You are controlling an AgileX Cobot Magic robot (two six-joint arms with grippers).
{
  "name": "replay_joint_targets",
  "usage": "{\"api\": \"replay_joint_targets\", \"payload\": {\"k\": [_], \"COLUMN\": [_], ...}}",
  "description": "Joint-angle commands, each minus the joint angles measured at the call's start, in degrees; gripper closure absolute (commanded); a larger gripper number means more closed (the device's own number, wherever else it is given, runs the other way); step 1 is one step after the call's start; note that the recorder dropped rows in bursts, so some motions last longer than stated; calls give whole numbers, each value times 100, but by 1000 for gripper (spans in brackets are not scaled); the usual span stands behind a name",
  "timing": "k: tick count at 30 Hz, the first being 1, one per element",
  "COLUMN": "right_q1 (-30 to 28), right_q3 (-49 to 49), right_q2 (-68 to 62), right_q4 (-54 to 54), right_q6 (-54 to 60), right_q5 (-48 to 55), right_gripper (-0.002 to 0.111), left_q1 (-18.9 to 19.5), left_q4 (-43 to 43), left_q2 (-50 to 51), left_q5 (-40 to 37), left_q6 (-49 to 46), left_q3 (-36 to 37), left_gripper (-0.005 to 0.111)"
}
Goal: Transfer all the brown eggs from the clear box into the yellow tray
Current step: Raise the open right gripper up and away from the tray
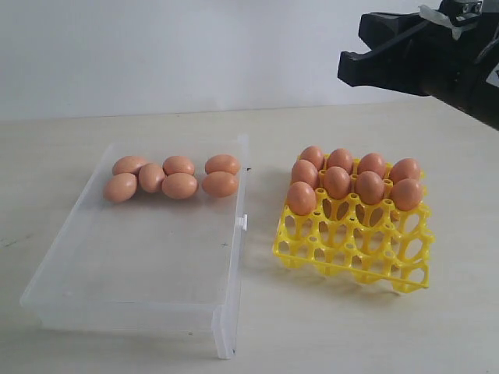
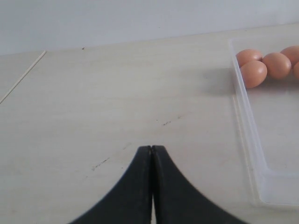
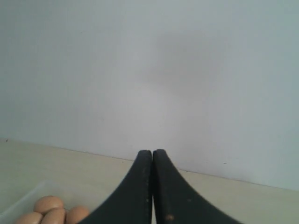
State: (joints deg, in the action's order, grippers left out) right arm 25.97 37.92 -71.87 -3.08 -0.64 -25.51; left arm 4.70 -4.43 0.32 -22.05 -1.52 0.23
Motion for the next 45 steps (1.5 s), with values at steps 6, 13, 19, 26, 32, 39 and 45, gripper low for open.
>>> {"api": "replay_joint_targets", "payload": {"k": [6, 13, 19, 26, 32, 39, 45], "right_q1": [1, 1, 1, 1, 1, 1, 1], "right_q3": [24, 24, 24, 24, 35, 447, 826], "right_q2": [208, 308, 307, 307, 307, 348, 348], "right_q4": [33, 23, 23, 23, -1, 34, 59], "right_q6": [64, 64, 64, 64, 64, 120, 408], "right_q5": [230, 277, 299, 336, 384, 1369, 1897], "right_gripper": [108, 108, 108, 108, 108, 108, 108], "left_q1": [-34, -34, -34, -34, -34, -34, -34], "left_q4": [39, 39, 39, 39, 39, 39, 39], "left_q2": [-32, -32, -32, -32, -32, -32, -32], "left_q5": [35, 35, 35, 35, 35, 35, 35], "left_q6": [22, 22, 22, 22, 22, 22, 22], "left_q3": [-23, -23, -23, -23, -23, -23, -23], "left_gripper": [107, 107, 107, 107, 107, 107, 107]}}
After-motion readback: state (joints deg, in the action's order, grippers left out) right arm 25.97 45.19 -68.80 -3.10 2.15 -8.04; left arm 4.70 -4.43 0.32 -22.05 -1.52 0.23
